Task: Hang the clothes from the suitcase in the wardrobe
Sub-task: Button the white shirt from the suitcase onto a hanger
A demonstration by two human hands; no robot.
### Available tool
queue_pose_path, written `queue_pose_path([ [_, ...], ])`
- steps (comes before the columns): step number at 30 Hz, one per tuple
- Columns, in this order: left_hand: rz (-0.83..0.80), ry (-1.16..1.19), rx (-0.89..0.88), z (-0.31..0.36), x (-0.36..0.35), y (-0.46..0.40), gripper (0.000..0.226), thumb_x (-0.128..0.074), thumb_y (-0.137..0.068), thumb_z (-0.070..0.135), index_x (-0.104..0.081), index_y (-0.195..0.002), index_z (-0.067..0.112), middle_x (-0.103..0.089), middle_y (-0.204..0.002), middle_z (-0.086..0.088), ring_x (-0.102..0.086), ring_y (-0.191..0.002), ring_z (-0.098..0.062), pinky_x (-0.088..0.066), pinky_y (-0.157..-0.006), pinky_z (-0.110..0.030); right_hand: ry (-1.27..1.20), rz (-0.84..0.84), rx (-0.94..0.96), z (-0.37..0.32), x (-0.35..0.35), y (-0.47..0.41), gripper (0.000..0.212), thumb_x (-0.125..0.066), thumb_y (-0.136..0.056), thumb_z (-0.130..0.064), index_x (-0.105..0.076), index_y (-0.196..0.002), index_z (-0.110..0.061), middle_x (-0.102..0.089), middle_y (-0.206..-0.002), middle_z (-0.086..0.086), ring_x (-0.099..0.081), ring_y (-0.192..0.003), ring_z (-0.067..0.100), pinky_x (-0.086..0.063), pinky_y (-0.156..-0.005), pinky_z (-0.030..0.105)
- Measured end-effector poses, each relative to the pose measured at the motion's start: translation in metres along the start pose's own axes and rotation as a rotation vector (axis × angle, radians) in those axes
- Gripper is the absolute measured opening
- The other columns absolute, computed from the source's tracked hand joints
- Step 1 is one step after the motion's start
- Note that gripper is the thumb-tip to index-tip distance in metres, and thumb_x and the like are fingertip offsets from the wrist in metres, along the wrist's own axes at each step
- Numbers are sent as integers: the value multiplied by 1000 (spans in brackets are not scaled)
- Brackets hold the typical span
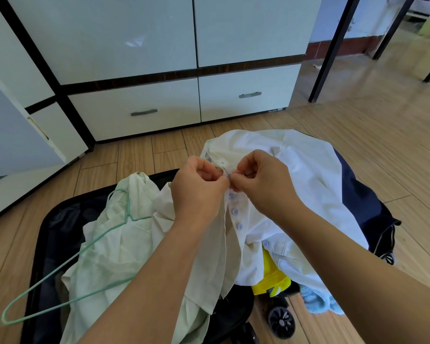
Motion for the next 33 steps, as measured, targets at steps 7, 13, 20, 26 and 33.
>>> queue_pose_path([
  [7, 23, 42, 42, -3, 0, -1, 21, -77, -74, 8, -58, -77, 18, -69, -73, 5, -67, -71, -8, -58, -74, -32, -25, -3, -22, 3, 1, -3, 24, -73, -82, -13, -53, -73, -23, -68, -79, 3, -68, -78, 18, -57, -75, 33],
  [13, 25, 150, 106, -12, -2, -3, 22, -81, -72, 8, -61, -79, 14, -72, -74, 3, -71, -74, -13, -59, -77, -41, -45, -23, -30, 2, -2, -3, 24, -72, -83, -14, -52, -72, -22, -69, -80, 6, -69, -79, 21, -58, -77, 37],
  [20, 55, 254, 158, -15, -2, -2, 24, -81, -72, 7, -58, -72, 16, -71, -75, -6, -71, -78, -23, -59, -77, -45, -98, -24, -62, 5, -3, -3, 25, -71, -83, -9, -51, -73, -21, -69, -83, 11, -69, -80, 24, -58, -79, 40],
  [26, 6, 257, 146, -10, -3, 0, 22, -80, -75, 9, -58, -72, 15, -71, -74, -6, -72, -77, -24, -59, -78, -45, -105, -20, -67, 5, 1, -5, 22, -71, -82, -8, -53, -74, -18, -69, -83, 11, -70, -79, 22, -58, -77, 37],
  [33, -139, 426, 187, -7, -5, -2, 26, -71, -79, -8, -52, -87, 8, -69, -76, -10, -71, -68, -18, -60, -67, -31, -186, -101, -87, 7, 2, -4, 25, -70, -82, -2, -52, -73, -17, -70, -88, 18, -70, -81, 29, -57, -81, 42],
])
Point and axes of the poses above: each hand's wrist, its own y-axis away from the middle knuckle, its own x-axis out of the back of the hand, z = x × y, the point moved 7 cm from there along -y, towards the middle knuckle
